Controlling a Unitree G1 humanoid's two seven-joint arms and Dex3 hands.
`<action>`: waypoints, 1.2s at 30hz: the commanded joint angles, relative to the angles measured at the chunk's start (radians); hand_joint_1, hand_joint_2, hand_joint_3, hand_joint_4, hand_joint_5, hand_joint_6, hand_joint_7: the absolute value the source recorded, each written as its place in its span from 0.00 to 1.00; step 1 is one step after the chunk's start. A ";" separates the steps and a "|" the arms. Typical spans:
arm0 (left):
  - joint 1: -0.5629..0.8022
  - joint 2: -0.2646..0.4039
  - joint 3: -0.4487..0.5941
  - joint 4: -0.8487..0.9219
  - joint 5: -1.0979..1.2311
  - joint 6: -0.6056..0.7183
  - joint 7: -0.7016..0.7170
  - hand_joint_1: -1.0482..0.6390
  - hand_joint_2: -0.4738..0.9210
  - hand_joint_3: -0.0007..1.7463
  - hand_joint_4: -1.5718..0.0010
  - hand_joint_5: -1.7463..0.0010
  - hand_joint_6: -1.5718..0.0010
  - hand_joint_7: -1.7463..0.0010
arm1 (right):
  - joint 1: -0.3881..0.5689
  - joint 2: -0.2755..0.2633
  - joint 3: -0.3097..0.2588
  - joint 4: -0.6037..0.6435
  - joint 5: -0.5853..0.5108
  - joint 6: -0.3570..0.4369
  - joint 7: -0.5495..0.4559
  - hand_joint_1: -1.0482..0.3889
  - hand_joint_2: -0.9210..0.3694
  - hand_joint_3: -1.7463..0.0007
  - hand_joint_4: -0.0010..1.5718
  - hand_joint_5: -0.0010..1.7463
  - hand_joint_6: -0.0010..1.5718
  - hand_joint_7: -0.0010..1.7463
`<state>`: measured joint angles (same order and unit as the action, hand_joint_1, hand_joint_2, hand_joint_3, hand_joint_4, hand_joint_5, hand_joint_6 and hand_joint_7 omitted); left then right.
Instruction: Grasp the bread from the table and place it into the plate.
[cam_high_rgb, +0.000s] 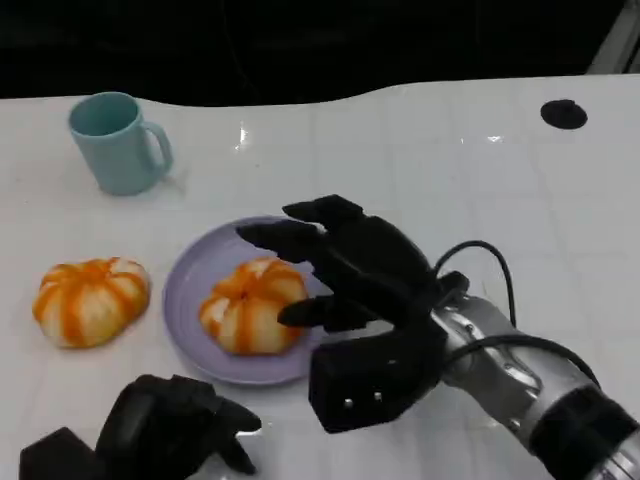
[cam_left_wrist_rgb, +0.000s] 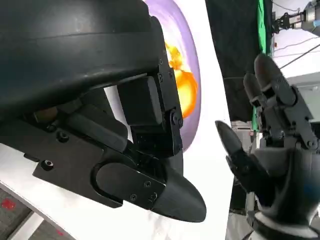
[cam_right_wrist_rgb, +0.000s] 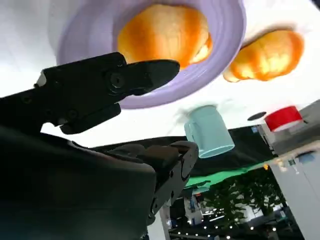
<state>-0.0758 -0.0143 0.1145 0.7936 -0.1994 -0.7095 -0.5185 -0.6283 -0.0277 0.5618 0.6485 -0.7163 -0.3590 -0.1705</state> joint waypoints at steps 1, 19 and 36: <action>-0.001 0.014 0.000 0.003 0.010 -0.007 0.020 0.00 1.00 0.01 0.10 0.53 0.00 0.86 | 0.068 -0.042 -0.039 -0.093 0.063 -0.039 0.019 0.38 0.00 0.92 0.02 0.26 0.22 0.01; -0.004 0.010 0.004 0.004 -0.006 0.006 -0.001 0.00 1.00 0.01 0.10 0.53 0.00 0.87 | 0.393 -0.131 -0.219 -0.285 0.420 -0.347 0.134 0.45 0.00 0.93 0.28 0.43 0.41 0.08; 0.003 0.009 0.001 -0.019 -0.004 0.020 0.004 0.00 0.99 0.00 0.10 0.53 0.00 0.86 | 0.585 -0.132 -0.335 -0.280 0.728 -0.560 0.340 0.60 0.44 0.19 0.54 0.91 0.57 0.71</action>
<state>-0.0802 -0.0171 0.1147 0.7796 -0.1937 -0.6927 -0.5125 -0.0691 -0.1530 0.2515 0.3552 -0.0212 -0.8917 0.1494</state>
